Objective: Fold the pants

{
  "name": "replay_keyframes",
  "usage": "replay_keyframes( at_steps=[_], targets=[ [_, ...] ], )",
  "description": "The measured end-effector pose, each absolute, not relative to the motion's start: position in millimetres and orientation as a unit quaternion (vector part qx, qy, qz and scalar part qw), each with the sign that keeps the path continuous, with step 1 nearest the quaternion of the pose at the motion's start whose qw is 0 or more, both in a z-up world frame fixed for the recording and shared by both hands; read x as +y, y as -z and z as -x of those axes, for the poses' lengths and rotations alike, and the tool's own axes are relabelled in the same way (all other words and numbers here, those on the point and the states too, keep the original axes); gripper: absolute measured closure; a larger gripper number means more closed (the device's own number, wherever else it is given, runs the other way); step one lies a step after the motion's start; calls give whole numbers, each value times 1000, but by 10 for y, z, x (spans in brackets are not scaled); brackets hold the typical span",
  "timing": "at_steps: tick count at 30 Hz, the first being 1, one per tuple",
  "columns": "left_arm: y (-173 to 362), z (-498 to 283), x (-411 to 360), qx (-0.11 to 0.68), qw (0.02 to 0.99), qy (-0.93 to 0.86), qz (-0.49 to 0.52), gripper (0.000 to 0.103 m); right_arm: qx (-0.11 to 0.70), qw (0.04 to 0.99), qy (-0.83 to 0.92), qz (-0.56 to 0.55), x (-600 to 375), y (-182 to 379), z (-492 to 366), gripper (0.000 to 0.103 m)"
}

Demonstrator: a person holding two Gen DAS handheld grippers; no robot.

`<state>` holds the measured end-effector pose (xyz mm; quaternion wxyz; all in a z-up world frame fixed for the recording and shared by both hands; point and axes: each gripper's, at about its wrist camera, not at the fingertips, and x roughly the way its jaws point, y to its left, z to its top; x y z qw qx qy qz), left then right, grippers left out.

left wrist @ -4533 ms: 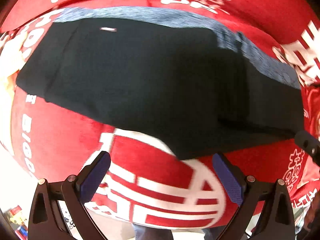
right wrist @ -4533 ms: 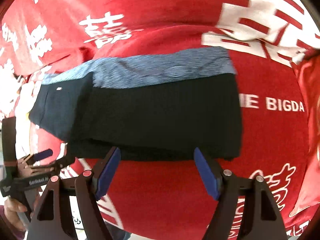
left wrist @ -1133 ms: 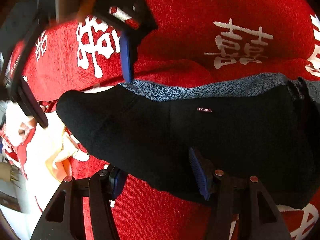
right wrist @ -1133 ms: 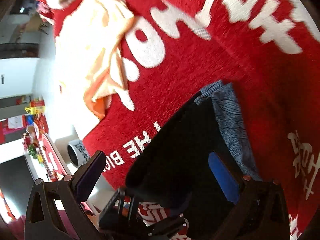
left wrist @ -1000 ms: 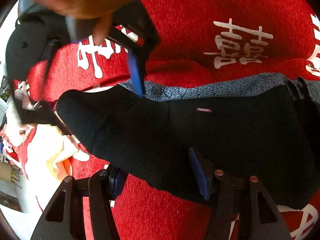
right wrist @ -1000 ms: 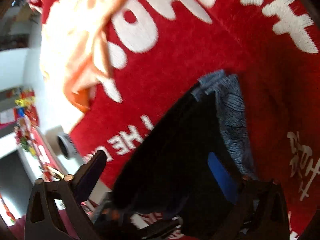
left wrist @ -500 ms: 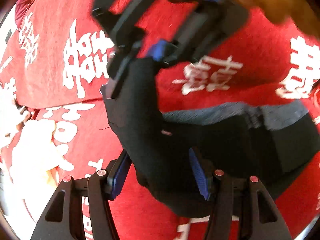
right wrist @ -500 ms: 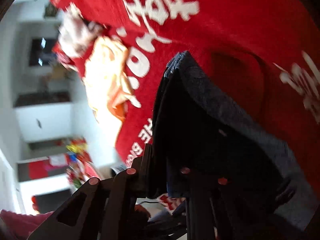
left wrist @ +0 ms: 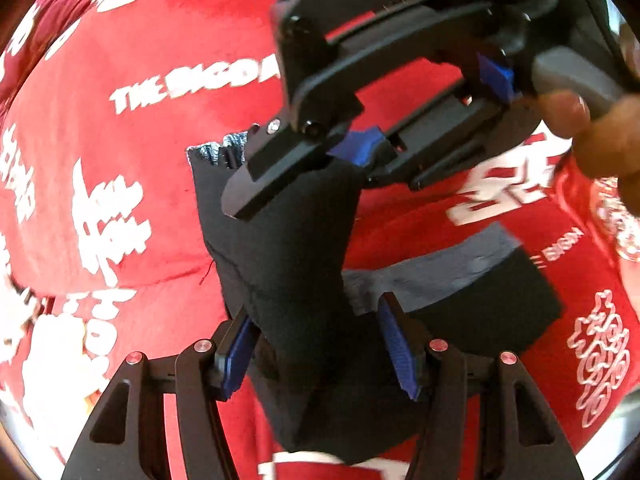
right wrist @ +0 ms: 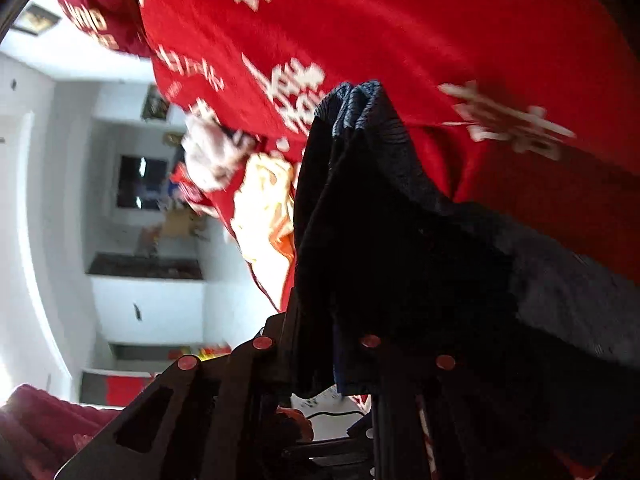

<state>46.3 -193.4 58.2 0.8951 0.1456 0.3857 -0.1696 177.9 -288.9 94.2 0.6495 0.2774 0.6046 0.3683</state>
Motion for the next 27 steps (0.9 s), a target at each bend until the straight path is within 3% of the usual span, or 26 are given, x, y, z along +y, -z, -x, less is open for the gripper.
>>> replay_keyframes(
  at_steps=[9, 19, 24, 26, 27],
  targets=[
    [-531, -116, -3113, 384, 861, 268, -200, 44, 550, 678, -316, -371, -4238, -832, -1167, 86],
    [301, 49, -3850, 450, 801, 305, -249, 44, 585, 651, -206, -437, -5129, 474, -701, 86],
    [323, 56, -3810, 458, 793, 310, -257, 40, 581, 649, -186, -454, -5162, 674, -675, 83],
    [237, 40, -3704, 463, 791, 314, -249, 28, 587, 655, -177, -441, -5182, 607, -655, 79],
    [175, 32, -3616, 461, 797, 308, -240, 27, 592, 661, -168, -429, -5187, 566, -659, 77]
  ],
)
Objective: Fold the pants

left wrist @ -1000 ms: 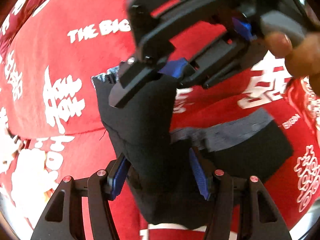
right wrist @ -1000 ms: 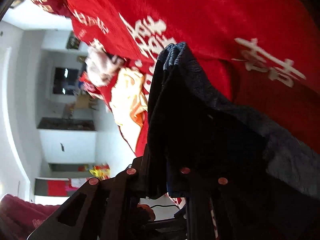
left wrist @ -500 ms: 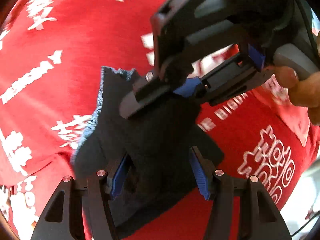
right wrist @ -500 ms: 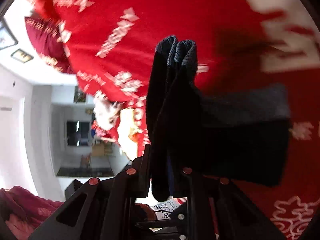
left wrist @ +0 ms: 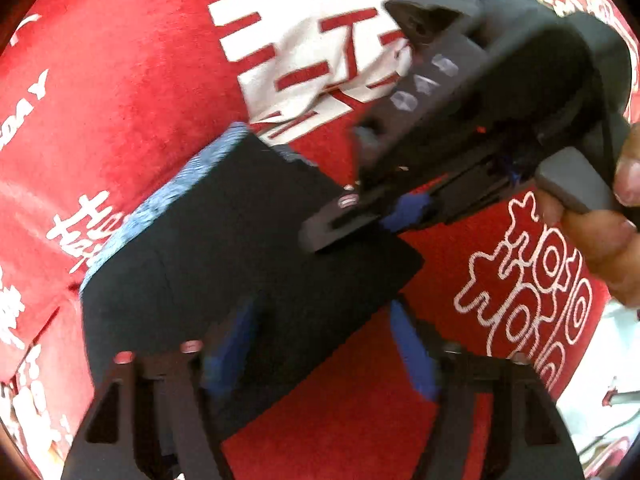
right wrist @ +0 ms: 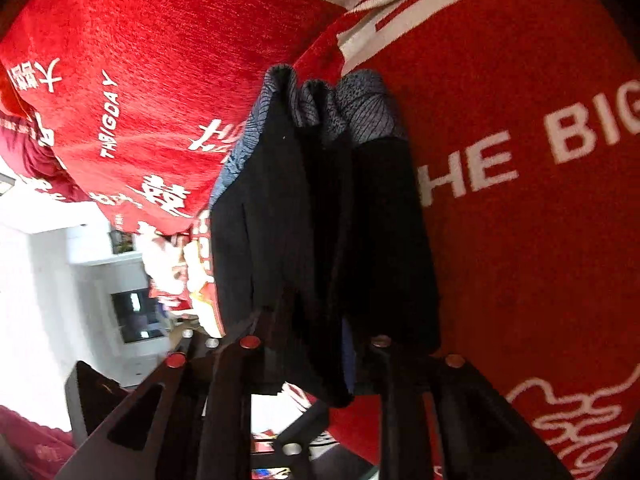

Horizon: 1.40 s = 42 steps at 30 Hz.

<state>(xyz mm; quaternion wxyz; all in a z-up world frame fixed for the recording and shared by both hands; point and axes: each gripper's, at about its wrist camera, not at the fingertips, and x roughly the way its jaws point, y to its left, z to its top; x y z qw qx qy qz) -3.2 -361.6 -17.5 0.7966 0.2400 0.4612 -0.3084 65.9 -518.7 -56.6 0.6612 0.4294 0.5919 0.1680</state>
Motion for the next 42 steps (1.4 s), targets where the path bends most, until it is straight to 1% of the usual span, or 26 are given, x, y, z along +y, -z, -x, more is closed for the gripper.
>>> replay_keyframes(
  at_steps=[4, 8, 11, 15, 17, 18, 19, 20, 23, 26, 27, 28, 33, 35, 39, 40, 42],
  targets=[
    [-14, -58, -3285, 462, 810, 284, -225, 26, 610, 688, -129, -372, -5151, 388, -620, 76],
    [-42, -312, -2903, 499, 813, 227, -197, 26, 618, 709, -95, -326, -5097, 195, -553, 76],
    [51, -501, -2586, 530, 811, 169, -179, 26, 611, 731, -65, -296, -5045, 29, -515, 76],
    [219, -636, -2304, 560, 804, 131, -152, 26, 586, 750, -58, -301, -4952, -174, -470, 76],
    [377, -697, -2212, 581, 792, 128, -137, 26, 585, 754, -64, -292, -4837, -179, -474, 76],
    [423, -707, -2184, 588, 788, 127, -129, 24, 590, 754, -66, -280, -4745, -152, -505, 76],
    [456, -709, -2162, 592, 787, 124, -124, 16, 597, 753, -65, -268, -4691, -102, -514, 76],
    [476, -713, -2132, 594, 788, 116, -116, 14, 603, 753, -62, -258, -4641, -55, -522, 76],
    [498, -729, -2093, 604, 782, 118, -94, 14, 619, 748, -33, -236, -4582, 107, -498, 76],
    [516, -740, -2103, 609, 778, 125, -88, 13, 618, 746, -13, -250, -4617, 166, -481, 76],
    [514, -750, -2107, 610, 777, 127, -88, 11, 617, 746, -9, -250, -4620, 163, -479, 76],
    [512, -765, -2113, 612, 776, 126, -90, 1, 618, 746, -8, -248, -4620, 172, -485, 76],
    [540, -836, -2101, 625, 765, 131, -81, 1, 619, 753, 9, -222, -4570, 141, -469, 75],
    [547, -848, -2098, 626, 763, 136, -80, 1, 619, 756, 16, -213, -4503, 131, -495, 73],
    [563, -867, -2111, 625, 762, 146, -88, 1, 618, 763, 33, -186, -4452, 108, -465, 66],
    [571, -870, -2114, 624, 762, 148, -91, 1, 619, 764, 38, -181, -4440, 106, -460, 54],
    [584, -876, -2112, 625, 760, 153, -91, 1, 624, 762, 67, -159, -4447, 105, -424, 37]
  ],
)
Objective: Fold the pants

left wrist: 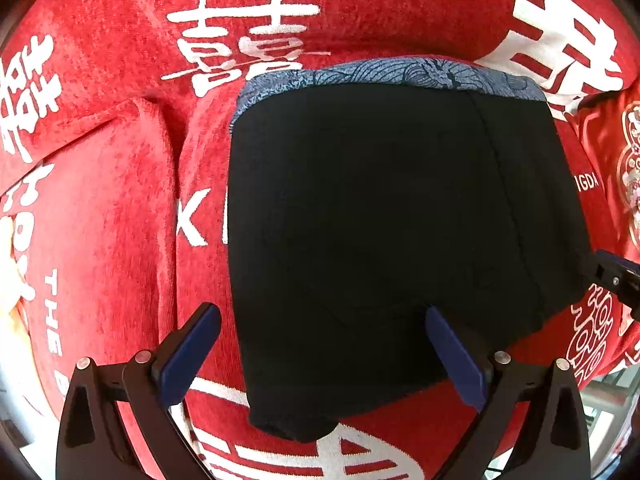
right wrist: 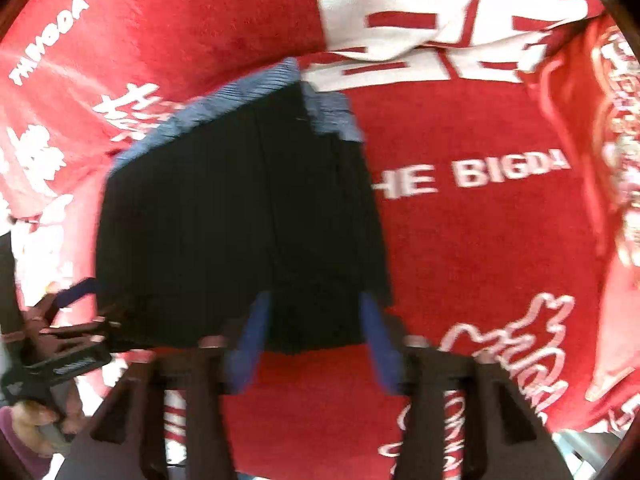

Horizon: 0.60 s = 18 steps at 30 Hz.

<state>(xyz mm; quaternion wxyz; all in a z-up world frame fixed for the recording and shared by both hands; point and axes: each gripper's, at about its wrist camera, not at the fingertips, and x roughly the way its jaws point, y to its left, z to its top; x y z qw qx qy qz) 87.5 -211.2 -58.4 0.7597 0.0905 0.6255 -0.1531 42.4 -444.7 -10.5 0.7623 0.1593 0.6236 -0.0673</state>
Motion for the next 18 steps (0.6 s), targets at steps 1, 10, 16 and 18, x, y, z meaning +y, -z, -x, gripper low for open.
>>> replay_keyframes(
  at_steps=[1, 10, 16, 18],
  targets=[
    [592, -880, -2109, 626, 759, 155, -89, 1, 622, 761, 75, -169, -4482, 108, -389, 37],
    [597, -866, -2099, 622, 759, 167, -93, 1, 619, 755, 99, -192, -4381, 22, -28, 34],
    [616, -863, -2093, 626, 754, 175, -95, 0, 608, 757, 92, -219, -4337, -63, 117, 30],
    [618, -868, -2088, 629, 752, 176, -91, 0, 607, 759, 86, -221, -4344, -75, 105, 28]
  ],
)
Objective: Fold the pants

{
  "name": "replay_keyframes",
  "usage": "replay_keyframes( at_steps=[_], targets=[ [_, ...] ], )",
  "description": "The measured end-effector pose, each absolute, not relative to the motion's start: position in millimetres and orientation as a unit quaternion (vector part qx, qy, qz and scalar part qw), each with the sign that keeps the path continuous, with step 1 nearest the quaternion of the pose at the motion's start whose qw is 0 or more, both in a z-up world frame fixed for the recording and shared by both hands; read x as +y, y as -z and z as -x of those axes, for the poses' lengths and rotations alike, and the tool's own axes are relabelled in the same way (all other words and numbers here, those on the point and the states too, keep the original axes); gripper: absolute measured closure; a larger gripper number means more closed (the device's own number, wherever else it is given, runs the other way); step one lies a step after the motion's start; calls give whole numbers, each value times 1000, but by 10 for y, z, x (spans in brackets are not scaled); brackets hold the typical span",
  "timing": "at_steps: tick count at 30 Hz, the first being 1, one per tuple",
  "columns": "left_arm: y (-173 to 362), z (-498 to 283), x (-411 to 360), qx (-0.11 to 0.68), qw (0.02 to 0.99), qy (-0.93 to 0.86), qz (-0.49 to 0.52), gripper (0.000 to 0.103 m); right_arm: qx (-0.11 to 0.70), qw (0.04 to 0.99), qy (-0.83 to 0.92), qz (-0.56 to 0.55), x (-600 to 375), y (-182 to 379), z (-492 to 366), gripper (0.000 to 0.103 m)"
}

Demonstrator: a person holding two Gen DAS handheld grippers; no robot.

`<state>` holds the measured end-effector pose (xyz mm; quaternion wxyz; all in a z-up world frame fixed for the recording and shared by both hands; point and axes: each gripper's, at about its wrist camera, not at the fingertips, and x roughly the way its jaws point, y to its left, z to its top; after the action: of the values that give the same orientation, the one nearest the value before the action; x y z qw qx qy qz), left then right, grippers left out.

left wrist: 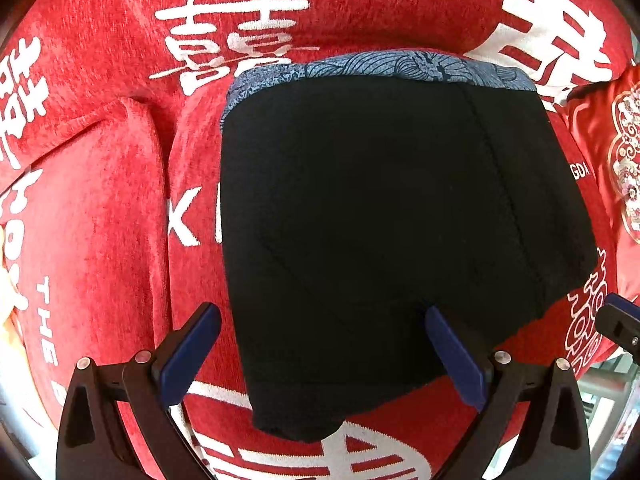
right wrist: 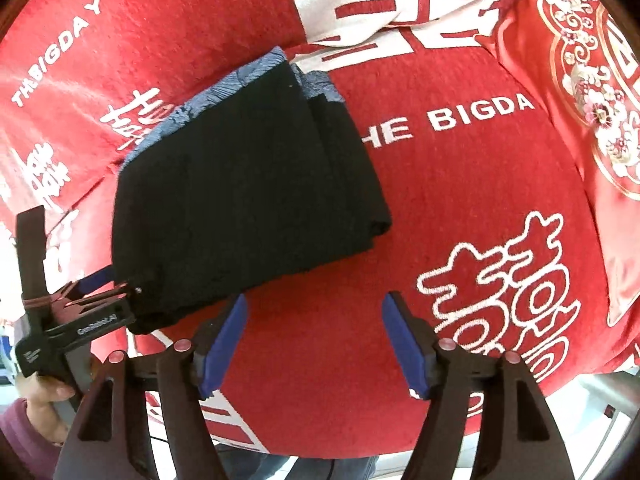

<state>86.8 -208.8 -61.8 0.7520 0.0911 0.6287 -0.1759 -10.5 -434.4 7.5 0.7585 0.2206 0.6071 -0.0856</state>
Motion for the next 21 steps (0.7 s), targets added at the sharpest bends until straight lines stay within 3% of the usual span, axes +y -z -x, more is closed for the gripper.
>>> replay_keyframes(
  at_steps=[12, 21],
  targets=[
    [503, -877, -2046, 632, 755, 156, -85, 1, 610, 763, 29, -213, -4554, -86, -233, 24],
    [383, -1212, -1845, 632, 760, 134, -63, 1, 599, 755, 4, -267, -4966, -26, -446, 23]
  ],
)
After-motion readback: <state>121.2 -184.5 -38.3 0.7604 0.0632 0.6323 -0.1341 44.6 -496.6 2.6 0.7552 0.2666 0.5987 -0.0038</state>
